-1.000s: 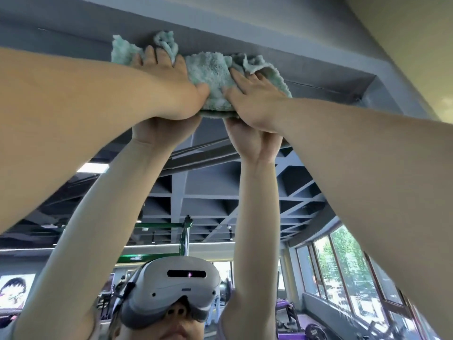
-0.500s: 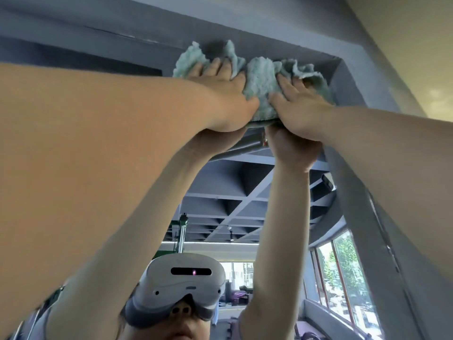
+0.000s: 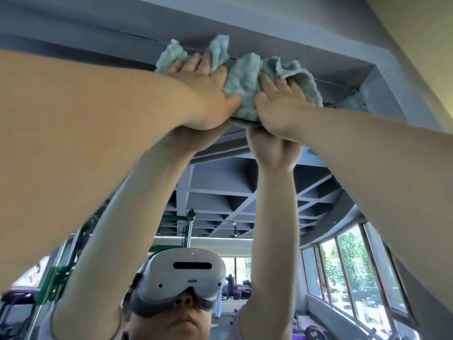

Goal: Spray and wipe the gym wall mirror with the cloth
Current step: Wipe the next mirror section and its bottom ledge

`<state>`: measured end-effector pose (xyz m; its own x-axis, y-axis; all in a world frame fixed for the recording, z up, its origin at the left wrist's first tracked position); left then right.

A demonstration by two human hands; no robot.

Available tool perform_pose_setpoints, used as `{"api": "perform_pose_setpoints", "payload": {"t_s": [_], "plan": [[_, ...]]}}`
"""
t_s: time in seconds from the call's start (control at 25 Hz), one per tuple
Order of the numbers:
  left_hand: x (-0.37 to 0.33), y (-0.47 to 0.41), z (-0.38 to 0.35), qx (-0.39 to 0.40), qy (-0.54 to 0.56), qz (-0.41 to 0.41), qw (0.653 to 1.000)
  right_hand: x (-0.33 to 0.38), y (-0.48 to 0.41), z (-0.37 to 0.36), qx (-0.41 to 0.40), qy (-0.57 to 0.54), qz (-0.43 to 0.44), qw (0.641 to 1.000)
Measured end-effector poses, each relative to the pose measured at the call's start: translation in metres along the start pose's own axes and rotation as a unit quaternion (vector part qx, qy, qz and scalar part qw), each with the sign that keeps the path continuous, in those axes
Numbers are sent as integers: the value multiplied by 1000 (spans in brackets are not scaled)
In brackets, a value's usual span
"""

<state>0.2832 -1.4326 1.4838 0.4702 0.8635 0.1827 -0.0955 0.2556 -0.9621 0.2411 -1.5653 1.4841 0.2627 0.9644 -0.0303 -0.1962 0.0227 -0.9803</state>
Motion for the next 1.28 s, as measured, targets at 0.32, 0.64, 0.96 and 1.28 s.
{"api": "perform_pose_setpoints", "payload": {"t_s": [0.32, 0.64, 0.96, 1.28], "plan": [[133, 39, 12, -1, -15, 75, 997, 143, 1, -10, 3, -26, 114, 993], [30, 2, 1, 4, -7, 40, 999, 13, 3, 5, -53, 22, 34, 998], [-142, -49, -21, 2, 7, -17, 1000, -143, -12, 1, 3, 5, -13, 1000], [-146, -55, -20, 28, -9, -33, 999, -141, -13, 5, 2, -21, -30, 999]]}}
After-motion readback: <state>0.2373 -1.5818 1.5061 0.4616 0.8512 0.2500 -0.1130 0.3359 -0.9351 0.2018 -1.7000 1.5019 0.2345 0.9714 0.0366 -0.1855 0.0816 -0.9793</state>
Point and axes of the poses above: each hand's wrist, its own y-axis away from the middle knuckle, its own z-axis out of the back of the hand, x = y × z, the point moved 10 cm from there along -y, towards the middle knuckle, and after that the axes turned 4 degrees about y, right-handed, at the moved point
